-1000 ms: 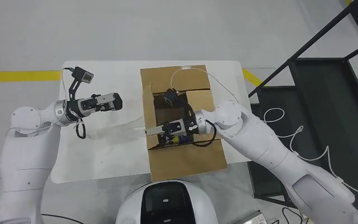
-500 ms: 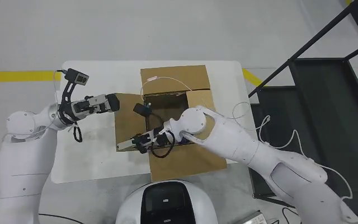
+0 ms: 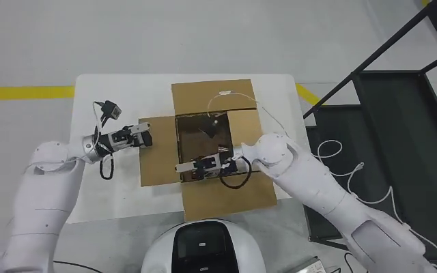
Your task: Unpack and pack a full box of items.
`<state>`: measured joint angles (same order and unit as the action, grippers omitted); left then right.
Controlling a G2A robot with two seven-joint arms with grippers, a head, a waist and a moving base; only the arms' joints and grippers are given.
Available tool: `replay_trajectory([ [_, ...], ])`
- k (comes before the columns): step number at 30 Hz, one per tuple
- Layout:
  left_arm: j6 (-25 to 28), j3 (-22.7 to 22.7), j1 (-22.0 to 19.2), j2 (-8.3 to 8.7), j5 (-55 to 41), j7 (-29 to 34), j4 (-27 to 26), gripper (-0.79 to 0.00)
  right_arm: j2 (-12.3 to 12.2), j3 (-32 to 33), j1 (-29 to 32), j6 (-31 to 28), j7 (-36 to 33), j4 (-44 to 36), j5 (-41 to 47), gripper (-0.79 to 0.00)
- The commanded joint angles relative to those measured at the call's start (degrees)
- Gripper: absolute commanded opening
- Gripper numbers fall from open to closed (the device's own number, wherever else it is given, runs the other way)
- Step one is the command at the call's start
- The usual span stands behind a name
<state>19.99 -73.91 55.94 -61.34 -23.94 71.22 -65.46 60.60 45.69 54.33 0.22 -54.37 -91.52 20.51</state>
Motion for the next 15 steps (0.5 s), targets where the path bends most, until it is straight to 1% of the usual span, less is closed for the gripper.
replay_trajectory([
  [1, 1.99, 1.78, -1.33, -0.29, 3.59, -1.92, 2.01, 0.0, -1.57, 4.65, 4.06, 0.13, -0.88, -2.35, -0.45, 0.0],
  [5, 5.7, 6.47, -3.77, -1.38, 9.14, -4.98, 6.5, 0.0, -3.6, 10.94, 9.62, 0.79, -1.87, -5.94, -1.46, 0.0],
  [10, 6.93, 11.5, -6.93, -3.09, 9.25, -5.69, 10.29, 0.0, -4.97, 16.32, 13.9, 0.93, -2.86, -8.33, -1.29, 0.0],
  [13, 7.89, 13.46, -8.54, -3.85, 8.97, -5.34, 11.09, 0.0, -5.38, 18.3, 15.37, 0.83, -3.2, -8.87, -0.8, 0.0],
  [15, 8.39, 13.59, -9.43, -4.03, 8.23, -5.25, 11.31, 0.0, -5.59, 19.36, 16.1, 0.6, -3.41, -9.28, -0.64, 0.0],
])
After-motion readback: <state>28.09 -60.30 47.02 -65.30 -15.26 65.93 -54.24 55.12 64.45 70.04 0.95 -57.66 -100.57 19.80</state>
